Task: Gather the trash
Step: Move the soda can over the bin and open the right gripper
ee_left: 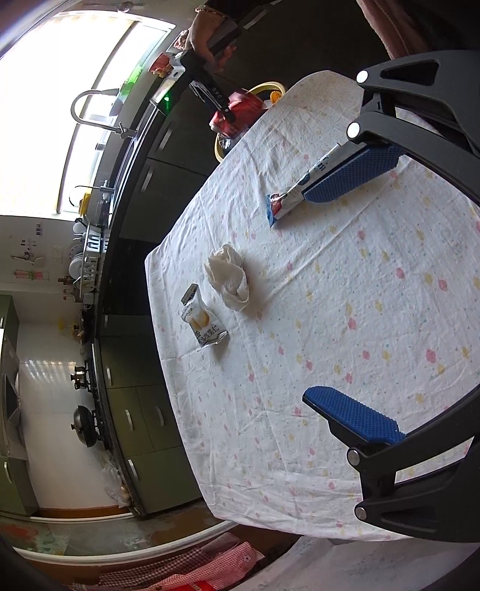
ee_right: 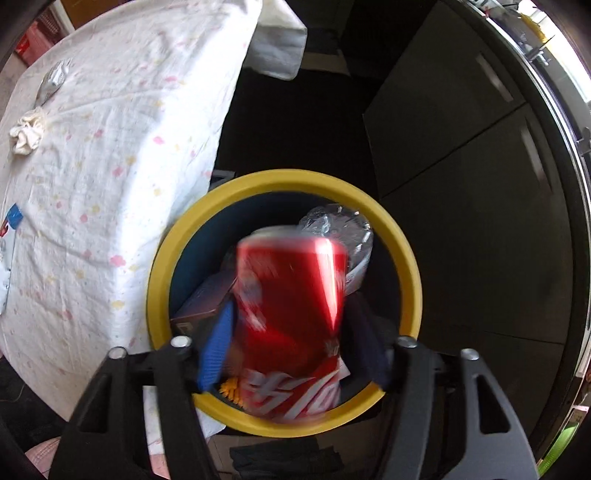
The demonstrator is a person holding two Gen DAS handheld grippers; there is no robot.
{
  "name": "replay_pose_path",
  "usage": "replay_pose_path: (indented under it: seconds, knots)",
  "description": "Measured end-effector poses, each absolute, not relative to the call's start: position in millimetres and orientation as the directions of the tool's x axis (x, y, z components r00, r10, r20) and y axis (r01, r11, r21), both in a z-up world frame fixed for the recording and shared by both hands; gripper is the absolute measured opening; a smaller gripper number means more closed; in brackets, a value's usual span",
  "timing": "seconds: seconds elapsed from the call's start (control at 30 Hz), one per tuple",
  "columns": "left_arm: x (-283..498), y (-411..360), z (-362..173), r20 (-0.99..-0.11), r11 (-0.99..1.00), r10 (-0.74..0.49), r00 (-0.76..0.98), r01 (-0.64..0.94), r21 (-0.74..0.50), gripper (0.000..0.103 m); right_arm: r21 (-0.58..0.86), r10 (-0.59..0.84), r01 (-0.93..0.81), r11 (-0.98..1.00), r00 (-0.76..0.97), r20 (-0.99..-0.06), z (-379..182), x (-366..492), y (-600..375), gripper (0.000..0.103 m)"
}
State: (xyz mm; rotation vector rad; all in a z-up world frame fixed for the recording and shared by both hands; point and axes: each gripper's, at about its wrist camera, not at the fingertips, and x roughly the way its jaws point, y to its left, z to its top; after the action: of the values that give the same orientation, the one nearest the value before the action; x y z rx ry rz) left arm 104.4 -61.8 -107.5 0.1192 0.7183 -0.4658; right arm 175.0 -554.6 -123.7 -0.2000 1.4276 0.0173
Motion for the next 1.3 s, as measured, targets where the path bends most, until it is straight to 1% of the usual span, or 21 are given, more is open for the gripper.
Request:
replay_pose_path:
  seconds: [0.13,0.27,0.4,0.57,0.67,0.87,1.1,1.3]
  knots:
    - [106,-65,-108,-0.661,0.888,-0.371,0.653,0.457,-0.046,0.098,-0.113,-0.089,-0.099,0.989,0.217,-0.972,-99,160,-555,0.061]
    - [110,-68,-111,-0.666,0.884,-0.380,0.642,0.465,-0.055,0.098,-0.061,-0.025,-0.106,0.993,0.309,-0.951,-76,131,-530,0.061]
    - [117,-74,-114,-0.683,0.877,-0.386,0.620,0.477,-0.062,0.098,0.012,0.060,-0.126,0.992,0.380,-0.923,-75,117,-486,0.065]
    - [133,-84,-110,-0.692,0.865,-0.379,0.614,0.501,-0.028,0.098,0.114,0.193,-0.203,0.972,0.427,-0.883,-79,89,-439,0.065]
    - [145,-93,-105,-0.692,0.848,-0.388,0.609,0.529,-0.011,0.098,0.153,0.240,-0.224,0.962,0.440,-0.865,-85,81,-426,0.066]
    - [178,-115,-102,-0.706,0.810,-0.429,0.564,0.586,-0.024,0.098,0.202,0.276,-0.205,0.958,0.460,-0.844,-91,73,-425,0.067]
    - [231,-148,-123,-0.750,0.796,-0.444,0.490,0.601,-0.078,0.098,0.218,0.277,-0.177,0.960,0.463,-0.842,-101,79,-432,0.068]
    - [263,-167,-149,-0.793,0.813,-0.408,0.453,0.576,-0.089,0.098,0.228,0.286,-0.179,0.957,0.455,-0.844,-107,82,-430,0.068]
